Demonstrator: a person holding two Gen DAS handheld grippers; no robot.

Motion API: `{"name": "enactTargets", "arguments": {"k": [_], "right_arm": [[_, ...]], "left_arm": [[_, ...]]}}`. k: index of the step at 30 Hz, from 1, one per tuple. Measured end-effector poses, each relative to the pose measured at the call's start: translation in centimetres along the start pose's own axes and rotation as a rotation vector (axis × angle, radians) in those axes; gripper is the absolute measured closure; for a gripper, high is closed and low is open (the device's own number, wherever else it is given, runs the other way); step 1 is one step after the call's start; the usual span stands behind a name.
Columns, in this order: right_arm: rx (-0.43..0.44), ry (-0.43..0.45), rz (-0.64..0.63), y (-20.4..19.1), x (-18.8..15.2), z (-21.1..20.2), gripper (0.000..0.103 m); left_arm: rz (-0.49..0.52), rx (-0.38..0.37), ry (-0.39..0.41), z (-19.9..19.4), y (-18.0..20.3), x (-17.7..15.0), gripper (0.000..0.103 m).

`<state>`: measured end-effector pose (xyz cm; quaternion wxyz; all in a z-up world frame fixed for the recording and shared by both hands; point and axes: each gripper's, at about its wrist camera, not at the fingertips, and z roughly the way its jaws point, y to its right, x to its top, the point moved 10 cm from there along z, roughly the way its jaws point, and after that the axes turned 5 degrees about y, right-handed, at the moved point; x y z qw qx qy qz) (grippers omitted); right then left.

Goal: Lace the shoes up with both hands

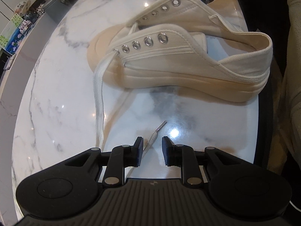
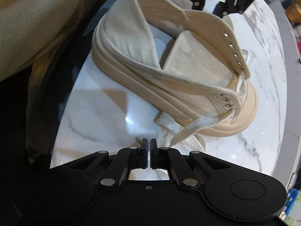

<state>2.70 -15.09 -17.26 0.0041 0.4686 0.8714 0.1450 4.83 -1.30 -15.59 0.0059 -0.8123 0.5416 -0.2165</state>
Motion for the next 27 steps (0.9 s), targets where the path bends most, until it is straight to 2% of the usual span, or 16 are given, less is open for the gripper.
{"name": "enactTargets", "arguments": {"k": [4,13,18,22,27], "right_arm": [[-0.004,0.034,0.059,0.2,0.7,-1.1,0.103],[-0.047,0.174,0.182,2.1,2.5,-6.2,0.103],[-0.15,0.237,0.29,6.0,3.3,-9.7,0.103],[-0.18,0.229,0.309,8.2,2.5,-10.0,0.103],[-0.129,0.146,0.225,5.6,0.7,-8.7,0.103]], "left_arm": [[-0.015,0.007,0.043,-1.3,-0.3,0.9,0.082],[-0.015,0.066,0.145,-4.7,-0.9,3.9,0.082],[-0.027,0.107,0.185,-5.4,-1.4,5.8,0.082],[-0.022,0.12,0.204,-6.1,-0.9,6.5,0.082],[-0.016,0.122,0.212,-6.7,0.0,6.7,0.082]]}}
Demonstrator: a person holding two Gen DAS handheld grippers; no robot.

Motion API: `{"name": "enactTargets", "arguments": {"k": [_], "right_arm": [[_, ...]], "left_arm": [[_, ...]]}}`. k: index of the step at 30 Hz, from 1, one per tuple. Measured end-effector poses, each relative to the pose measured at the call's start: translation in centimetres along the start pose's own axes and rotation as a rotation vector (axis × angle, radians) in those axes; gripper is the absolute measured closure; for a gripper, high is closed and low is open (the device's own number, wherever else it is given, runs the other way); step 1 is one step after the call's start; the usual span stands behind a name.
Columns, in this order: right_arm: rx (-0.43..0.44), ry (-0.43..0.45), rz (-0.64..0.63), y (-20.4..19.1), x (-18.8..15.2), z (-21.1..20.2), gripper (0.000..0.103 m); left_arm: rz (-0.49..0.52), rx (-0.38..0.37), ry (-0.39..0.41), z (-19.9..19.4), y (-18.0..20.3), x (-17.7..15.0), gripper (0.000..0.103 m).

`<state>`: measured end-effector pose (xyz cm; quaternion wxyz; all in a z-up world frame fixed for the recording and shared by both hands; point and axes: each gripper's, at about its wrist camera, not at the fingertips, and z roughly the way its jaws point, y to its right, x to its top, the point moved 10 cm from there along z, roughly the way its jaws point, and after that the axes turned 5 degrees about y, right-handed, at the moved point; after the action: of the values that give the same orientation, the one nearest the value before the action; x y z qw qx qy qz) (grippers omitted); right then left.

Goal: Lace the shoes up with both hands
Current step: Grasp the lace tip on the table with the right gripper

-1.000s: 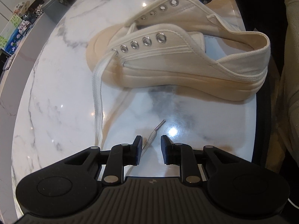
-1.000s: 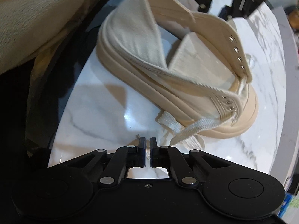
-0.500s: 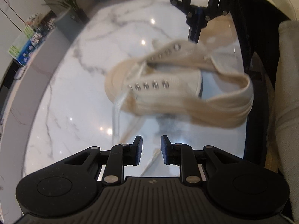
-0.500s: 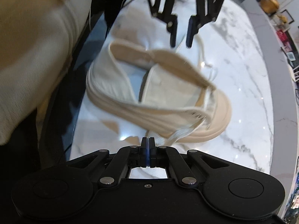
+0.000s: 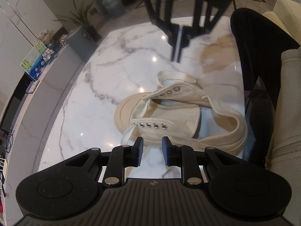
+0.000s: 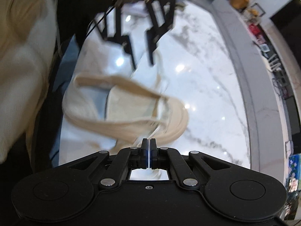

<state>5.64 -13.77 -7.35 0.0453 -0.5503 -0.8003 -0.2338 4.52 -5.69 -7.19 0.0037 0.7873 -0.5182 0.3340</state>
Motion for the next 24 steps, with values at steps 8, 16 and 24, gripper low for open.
{"name": "enactTargets", "arguments": {"k": [8,16,24], "right_arm": [[0.062,-0.106,-0.38,-5.1,-2.5,2.5,0.096],[0.183,-0.175,-0.706,-6.4,-5.1,4.4,0.074],[0.271,-0.205,-0.877,-6.8,-6.1,5.7,0.074]], "left_arm": [[-0.017,0.009,0.0,-0.5,-0.2,0.0,0.082],[-0.085,-0.007,0.028,-0.3,-0.6,-0.7,0.082],[-0.153,-0.017,0.058,0.4,-1.6,-1.7,0.082]]}}
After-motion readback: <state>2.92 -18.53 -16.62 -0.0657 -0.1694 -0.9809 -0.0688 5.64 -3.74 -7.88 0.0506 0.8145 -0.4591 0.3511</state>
